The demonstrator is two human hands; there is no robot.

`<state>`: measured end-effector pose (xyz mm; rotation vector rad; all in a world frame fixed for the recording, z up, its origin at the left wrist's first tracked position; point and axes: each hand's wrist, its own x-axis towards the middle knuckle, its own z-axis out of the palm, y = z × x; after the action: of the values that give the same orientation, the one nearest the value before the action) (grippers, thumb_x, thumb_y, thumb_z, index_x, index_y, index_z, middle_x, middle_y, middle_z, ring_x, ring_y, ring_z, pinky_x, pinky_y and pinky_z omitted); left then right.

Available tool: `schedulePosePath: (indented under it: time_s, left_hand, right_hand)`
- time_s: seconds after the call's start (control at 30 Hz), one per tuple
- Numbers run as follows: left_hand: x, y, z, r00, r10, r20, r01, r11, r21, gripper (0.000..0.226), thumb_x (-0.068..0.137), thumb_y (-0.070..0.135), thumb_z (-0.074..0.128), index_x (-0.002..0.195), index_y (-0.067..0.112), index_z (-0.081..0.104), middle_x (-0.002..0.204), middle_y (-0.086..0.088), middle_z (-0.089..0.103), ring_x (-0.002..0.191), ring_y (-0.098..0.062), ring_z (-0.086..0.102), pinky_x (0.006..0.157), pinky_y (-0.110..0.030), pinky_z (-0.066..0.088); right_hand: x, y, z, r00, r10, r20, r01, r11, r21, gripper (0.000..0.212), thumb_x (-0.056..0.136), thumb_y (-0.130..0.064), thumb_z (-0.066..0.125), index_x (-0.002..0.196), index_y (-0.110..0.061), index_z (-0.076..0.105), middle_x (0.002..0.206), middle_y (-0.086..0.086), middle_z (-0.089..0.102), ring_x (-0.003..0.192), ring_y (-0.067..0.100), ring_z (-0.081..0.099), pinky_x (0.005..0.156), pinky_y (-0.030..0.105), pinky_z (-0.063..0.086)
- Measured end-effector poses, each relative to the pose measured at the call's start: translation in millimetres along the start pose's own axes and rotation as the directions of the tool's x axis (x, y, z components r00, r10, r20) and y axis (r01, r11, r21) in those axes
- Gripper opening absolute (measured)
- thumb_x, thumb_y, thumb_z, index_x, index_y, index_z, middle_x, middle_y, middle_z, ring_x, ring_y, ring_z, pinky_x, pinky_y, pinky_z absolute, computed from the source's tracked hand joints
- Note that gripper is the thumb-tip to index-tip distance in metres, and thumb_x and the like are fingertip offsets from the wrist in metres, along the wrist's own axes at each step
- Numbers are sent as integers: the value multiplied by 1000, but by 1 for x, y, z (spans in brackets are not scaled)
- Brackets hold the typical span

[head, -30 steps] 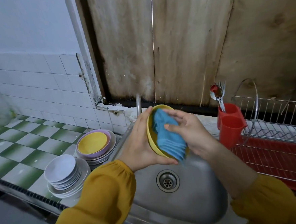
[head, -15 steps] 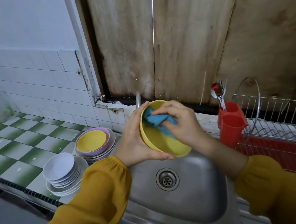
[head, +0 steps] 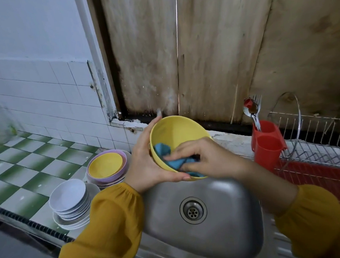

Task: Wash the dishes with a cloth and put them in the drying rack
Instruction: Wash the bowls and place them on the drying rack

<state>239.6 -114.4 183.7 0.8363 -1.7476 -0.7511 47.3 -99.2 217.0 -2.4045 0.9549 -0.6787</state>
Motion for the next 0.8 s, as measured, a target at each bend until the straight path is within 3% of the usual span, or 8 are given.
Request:
schedulePosePath:
  time_s: [0.07, 0.13, 0.23, 0.33, 0.5, 0.6, 0.73, 0.8]
  left_hand:
    - [-2, -1, -2, 1000, -13, -19, 13, 1000, -8, 130, 36, 66, 89, 147, 25, 34, 140, 0, 50, 130, -18, 49, 105, -50, 45]
    - [-4, 1, 4, 1000, -25, -4, 25, 999, -32, 130, 37, 66, 88, 147, 21, 33, 139, -1, 51, 129, -17, 51, 106, -46, 45]
    - [-5, 3, 18, 998, -23, 53, 24, 999, -21, 131, 38, 63, 90, 148, 19, 32, 141, -3, 50, 131, -21, 49, 108, -49, 42]
    - [-1, 4, 17, 997, -34, 67, 36, 999, -34, 133, 37, 61, 91, 149, 20, 32, 140, -5, 50, 131, -24, 50, 106, -51, 43]
    - [-3, 8, 21, 996, -30, 83, 34, 998, -49, 131, 40, 60, 91, 149, 19, 31, 143, -3, 49, 132, -25, 49, 107, -52, 42]
    - [-1, 9, 20, 998, -26, 65, 30, 998, -50, 132, 38, 60, 91, 149, 21, 31, 142, -2, 50, 132, -22, 49, 107, -50, 43]
    - [1, 9, 9, 1000, -10, 18, 11, 999, -37, 132, 36, 65, 89, 148, 23, 33, 140, -6, 49, 130, -23, 50, 106, -51, 44]
    - [-1, 11, 11, 1000, 6, 30, -6, 1000, -2, 131, 37, 69, 87, 148, 24, 32, 141, -5, 48, 131, -22, 49, 107, -51, 42]
  right_hand:
    - [0, 4, -10, 998, 48, 32, -36, 953, -299, 46, 79, -6, 63, 117, -30, 71, 107, -5, 72, 102, 12, 60, 92, 35, 48]
    - [3, 7, -17, 968, 156, -194, -228, 872, -434, 46, 83, -8, 65, 119, -36, 69, 110, -4, 72, 103, 15, 62, 91, 37, 49]
    - [7, 3, -8, 845, 295, -446, -325, 946, 11, 38, 84, -5, 71, 118, -22, 70, 112, -2, 72, 100, 7, 64, 93, 22, 50]
    - [2, -10, 3, 914, 353, -202, -204, 828, 523, 41, 85, 6, 67, 119, -18, 66, 110, -1, 70, 105, 11, 67, 92, 27, 54]
    - [3, -10, -1, 801, 446, -398, -211, 834, 509, 40, 82, 7, 70, 103, -27, 71, 108, 4, 73, 95, 18, 71, 88, 40, 58]
    - [1, -18, 3, 898, 345, -274, -169, 843, 510, 37, 87, -2, 69, 120, -19, 66, 122, -3, 67, 111, 7, 63, 100, 30, 50]
    - [-8, -20, -10, 967, 253, -18, -252, 967, 46, 26, 84, -17, 75, 109, -23, 75, 122, -8, 67, 113, -4, 57, 101, 10, 37]
    - [-8, -13, -16, 935, 325, -144, -352, 901, -252, 27, 82, -17, 76, 108, -26, 76, 118, -6, 69, 109, 7, 61, 98, 18, 41]
